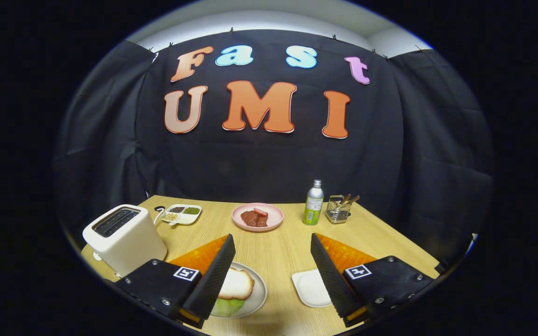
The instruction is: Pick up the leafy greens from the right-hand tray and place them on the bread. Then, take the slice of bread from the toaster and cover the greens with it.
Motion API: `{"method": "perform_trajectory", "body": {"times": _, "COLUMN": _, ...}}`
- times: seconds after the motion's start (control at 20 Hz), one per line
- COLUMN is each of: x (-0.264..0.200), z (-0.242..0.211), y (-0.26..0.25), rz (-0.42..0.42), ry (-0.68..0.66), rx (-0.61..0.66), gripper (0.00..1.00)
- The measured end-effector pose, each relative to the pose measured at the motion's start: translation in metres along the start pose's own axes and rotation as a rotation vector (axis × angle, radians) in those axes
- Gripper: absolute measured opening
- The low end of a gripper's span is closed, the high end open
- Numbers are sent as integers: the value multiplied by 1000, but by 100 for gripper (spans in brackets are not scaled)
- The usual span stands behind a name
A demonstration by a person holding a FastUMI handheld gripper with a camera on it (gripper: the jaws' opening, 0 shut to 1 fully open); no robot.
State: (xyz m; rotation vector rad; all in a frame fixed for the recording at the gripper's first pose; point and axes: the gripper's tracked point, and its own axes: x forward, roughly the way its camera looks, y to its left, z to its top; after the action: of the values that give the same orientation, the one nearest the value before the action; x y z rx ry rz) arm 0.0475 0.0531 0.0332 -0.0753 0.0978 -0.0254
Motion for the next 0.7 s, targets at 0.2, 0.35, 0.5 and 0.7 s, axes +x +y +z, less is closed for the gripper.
{"method": "perform_trajectory", "body": {"times": 0.2, "x": -8, "z": -1, "y": -12, "rz": -7, "ry": -19, "rx": 24, "gripper": 98}}
{"method": "perform_trajectory", "body": {"times": 0.35, "x": -11, "z": -2, "y": -18, "rz": -23, "ry": -32, "rx": -2, "gripper": 98}}
{"method": "perform_trajectory", "body": {"times": 0.5, "x": -13, "z": -2, "y": -21, "rz": -17, "ry": -52, "rx": -21, "gripper": 97}}
{"method": "perform_trajectory", "body": {"times": 0.7, "x": -8, "z": 14, "y": -25, "rz": -19, "ry": -127, "rx": -80, "gripper": 98}}
